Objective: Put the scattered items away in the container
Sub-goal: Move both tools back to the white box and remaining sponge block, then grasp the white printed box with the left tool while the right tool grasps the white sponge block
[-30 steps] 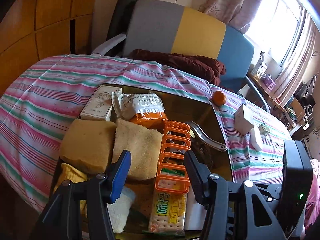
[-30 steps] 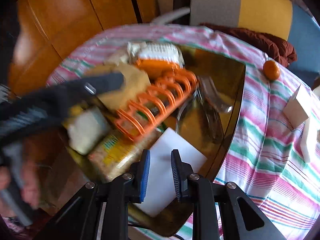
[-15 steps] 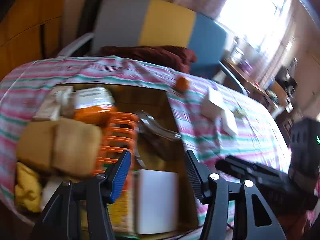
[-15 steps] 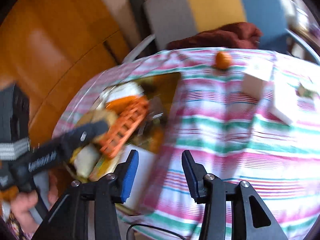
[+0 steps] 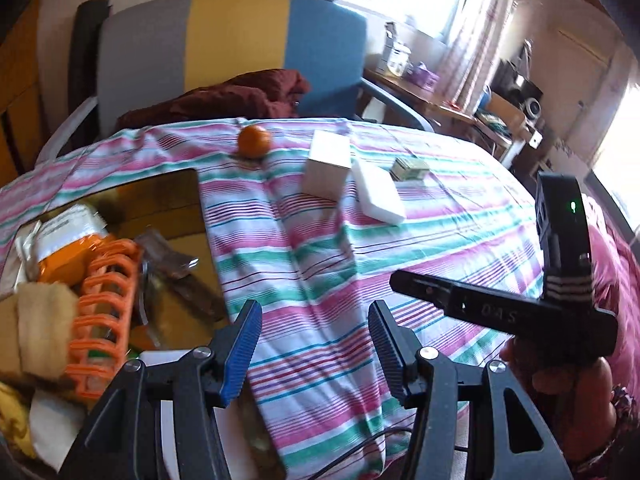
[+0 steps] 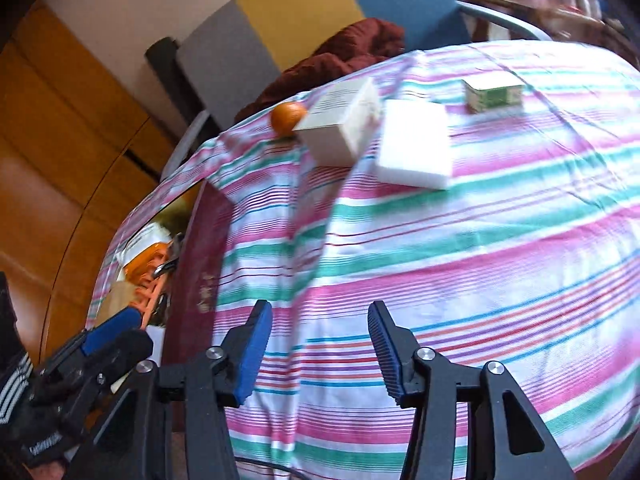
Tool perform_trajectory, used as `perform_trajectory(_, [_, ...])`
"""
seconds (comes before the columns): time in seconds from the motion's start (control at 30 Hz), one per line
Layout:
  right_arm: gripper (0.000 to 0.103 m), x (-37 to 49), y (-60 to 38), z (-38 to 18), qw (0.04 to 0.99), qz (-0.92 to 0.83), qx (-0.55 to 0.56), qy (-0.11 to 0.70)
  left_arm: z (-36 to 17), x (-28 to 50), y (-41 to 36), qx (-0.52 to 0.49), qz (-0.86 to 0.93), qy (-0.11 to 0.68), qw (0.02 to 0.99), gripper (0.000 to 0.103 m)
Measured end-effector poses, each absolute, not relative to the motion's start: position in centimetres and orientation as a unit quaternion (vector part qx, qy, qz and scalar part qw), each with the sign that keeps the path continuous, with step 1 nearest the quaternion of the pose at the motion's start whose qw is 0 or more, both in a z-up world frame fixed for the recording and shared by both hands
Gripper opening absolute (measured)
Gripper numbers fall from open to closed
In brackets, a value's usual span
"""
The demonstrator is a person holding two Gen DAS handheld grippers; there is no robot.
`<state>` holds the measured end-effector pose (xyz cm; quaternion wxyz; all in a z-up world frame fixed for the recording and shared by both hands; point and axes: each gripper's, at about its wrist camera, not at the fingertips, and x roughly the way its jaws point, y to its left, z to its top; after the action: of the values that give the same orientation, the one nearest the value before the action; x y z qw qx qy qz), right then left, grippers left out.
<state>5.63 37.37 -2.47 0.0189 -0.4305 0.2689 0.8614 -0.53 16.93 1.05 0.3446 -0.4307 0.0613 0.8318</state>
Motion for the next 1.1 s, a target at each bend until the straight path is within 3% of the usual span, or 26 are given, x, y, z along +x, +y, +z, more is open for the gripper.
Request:
perform_trajectory(0.27, [0.061,4.6,42.3,-2.8,0.092,0.876,-0.392,0.267,-0.4,0.3,19.7,-0.442,0.816,0.085,0.364,0.056])
perform_trajectory(0.53, [0.069,-2.3,45.0,-2.2,0.112,0.881,-0.384,0.252,-0.4,0.6,19.6,-0.442,0.818,0.092,0.356,0.056])
perform_trajectory(0.67, [0.069,-5.1,44.7,-3.7,0.119,0.87,-0.414,0.238,-0.5,0.3,19.3,-0.448,0.818,0.088,0.35,0.056])
perform_trajectory(0.73, [0.062,-5.6,44.9,-4.7,0.118,0.863,-0.428,0.24,-0.6,0.0,19.4,-0.453,0.816,0.086,0.349,0.056])
perform_trajectory(1.1, [0.059,-1.3,47.0,-5.1,0.15,0.878,-0.418,0.179,0.2,-5.8,24.8,-0.46,0.815,0.085,0.342,0.062])
